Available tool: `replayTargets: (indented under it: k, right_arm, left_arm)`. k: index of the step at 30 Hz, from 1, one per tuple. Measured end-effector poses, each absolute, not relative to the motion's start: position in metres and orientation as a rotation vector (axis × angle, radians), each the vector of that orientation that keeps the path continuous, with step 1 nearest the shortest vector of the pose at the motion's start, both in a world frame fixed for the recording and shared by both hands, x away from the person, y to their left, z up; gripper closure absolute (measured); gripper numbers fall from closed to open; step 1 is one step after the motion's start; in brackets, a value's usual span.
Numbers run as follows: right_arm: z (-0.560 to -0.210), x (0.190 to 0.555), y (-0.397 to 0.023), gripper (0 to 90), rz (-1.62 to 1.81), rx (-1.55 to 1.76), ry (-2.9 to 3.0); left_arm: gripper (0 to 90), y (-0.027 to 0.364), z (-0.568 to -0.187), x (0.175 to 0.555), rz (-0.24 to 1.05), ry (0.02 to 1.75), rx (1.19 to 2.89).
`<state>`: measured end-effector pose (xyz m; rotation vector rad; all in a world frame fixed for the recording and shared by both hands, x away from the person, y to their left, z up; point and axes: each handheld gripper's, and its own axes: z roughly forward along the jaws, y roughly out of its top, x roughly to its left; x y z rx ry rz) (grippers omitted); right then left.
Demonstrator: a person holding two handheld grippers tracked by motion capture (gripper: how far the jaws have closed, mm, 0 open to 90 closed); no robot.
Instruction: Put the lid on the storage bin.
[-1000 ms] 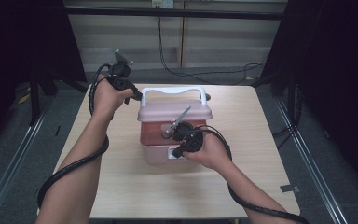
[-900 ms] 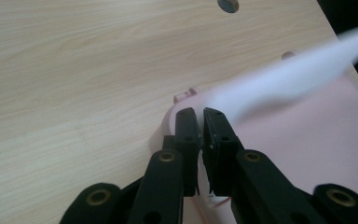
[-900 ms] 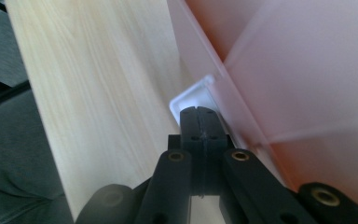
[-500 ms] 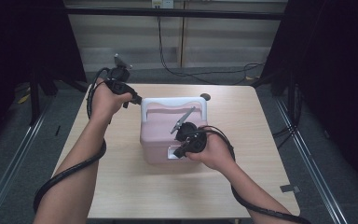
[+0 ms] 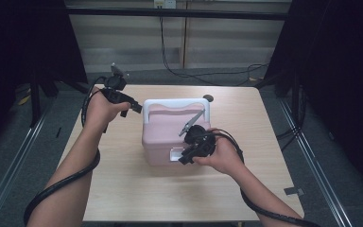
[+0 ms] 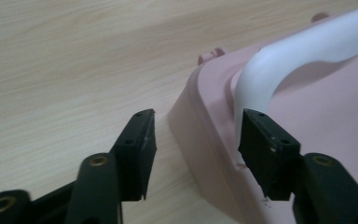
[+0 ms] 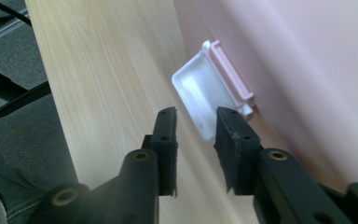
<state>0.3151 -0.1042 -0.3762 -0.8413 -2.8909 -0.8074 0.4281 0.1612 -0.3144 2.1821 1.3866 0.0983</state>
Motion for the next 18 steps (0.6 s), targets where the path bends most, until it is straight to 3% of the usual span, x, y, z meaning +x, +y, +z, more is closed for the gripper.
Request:
replayTargets:
  k: [6, 18]
  right_arm:
    - [-0.378, 0.309, -0.111, 52.1, -0.835, -0.84, -2.88]
    - [-0.386, 0.303, -0.129, 37.6, -0.841, -0.868, -2.876]
  left_arm:
    - [31.2, 0.172, -0.324, 0.423, 0.11, 1.393, 2.199]
    - [24.8, 0.184, -0.339, 0.413, 0.122, 1.359, 2.197]
